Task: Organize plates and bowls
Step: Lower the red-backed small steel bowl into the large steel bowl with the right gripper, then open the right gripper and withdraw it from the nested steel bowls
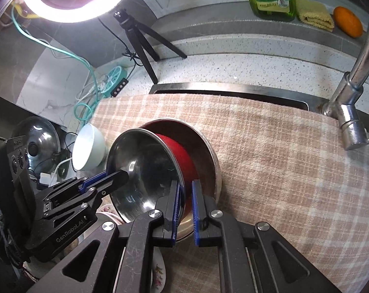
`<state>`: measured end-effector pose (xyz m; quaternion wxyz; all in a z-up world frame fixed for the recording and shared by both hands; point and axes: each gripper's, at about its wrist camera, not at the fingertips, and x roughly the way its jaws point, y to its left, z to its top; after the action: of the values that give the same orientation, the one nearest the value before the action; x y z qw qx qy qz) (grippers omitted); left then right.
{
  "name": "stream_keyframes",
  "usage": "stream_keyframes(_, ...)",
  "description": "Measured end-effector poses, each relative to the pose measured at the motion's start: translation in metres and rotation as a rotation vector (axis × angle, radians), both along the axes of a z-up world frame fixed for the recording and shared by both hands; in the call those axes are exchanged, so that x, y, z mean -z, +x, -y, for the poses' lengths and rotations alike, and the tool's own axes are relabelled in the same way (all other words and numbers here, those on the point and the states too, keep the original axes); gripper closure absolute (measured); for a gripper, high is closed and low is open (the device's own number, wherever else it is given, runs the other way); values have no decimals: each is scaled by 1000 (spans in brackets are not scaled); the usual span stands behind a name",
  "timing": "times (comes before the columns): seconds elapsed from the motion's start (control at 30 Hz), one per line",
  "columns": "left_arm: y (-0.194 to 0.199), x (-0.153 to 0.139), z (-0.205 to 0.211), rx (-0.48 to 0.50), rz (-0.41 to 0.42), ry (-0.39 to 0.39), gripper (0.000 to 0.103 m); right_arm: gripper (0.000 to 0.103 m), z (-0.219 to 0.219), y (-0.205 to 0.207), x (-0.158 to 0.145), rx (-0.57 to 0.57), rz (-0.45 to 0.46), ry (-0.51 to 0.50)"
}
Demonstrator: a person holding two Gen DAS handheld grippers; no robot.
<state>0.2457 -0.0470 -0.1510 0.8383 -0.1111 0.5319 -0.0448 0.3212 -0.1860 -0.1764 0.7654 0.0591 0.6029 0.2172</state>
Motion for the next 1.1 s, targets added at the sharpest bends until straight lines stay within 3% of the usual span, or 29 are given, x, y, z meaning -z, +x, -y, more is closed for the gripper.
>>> stream_keyframes(0.53,9,11,4,15,-19,50,91,94,-11,9,12,-36,3,-84)
stream_keyframes(1.1,12,12,5,18,-22,48,90,91,-20,12,8,-62,47,-154)
